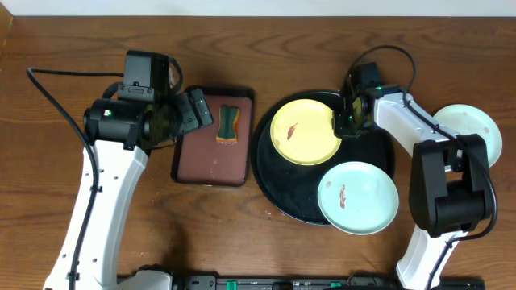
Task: Clean dirty plates on tray and stack at the side
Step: 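Grasp the sponge in the water tray again with the left gripper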
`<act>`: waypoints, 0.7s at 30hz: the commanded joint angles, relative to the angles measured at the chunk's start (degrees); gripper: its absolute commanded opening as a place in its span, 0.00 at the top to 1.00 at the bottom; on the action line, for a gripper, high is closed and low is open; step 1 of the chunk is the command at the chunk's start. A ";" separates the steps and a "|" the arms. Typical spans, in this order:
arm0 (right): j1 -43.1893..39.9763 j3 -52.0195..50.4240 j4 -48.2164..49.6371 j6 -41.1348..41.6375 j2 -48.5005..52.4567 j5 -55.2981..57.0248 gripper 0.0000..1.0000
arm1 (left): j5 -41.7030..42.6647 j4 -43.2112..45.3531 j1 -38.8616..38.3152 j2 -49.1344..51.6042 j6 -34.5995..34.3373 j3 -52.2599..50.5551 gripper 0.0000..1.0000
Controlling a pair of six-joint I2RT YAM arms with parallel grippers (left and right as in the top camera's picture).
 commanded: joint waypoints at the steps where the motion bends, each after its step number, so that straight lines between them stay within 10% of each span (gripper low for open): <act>1: -0.39 -1.73 0.09 0.85 0.24 1.01 0.99 | 1.01 0.24 -0.04 0.81 -0.76 -1.22 0.04; 13: -0.35 -1.73 -0.83 -0.90 0.22 1.01 0.99 | -1.53 16.02 -6.78 23.34 5.11 -5.16 0.22; 18: -0.35 -1.73 -0.81 -0.87 0.22 1.01 0.99 | -1.46 21.31 -8.94 32.52 15.43 -5.16 0.65; 21: -0.35 -1.73 -0.83 -0.87 0.22 1.01 0.99 | -1.60 20.57 -9.03 35.26 15.61 -5.16 0.68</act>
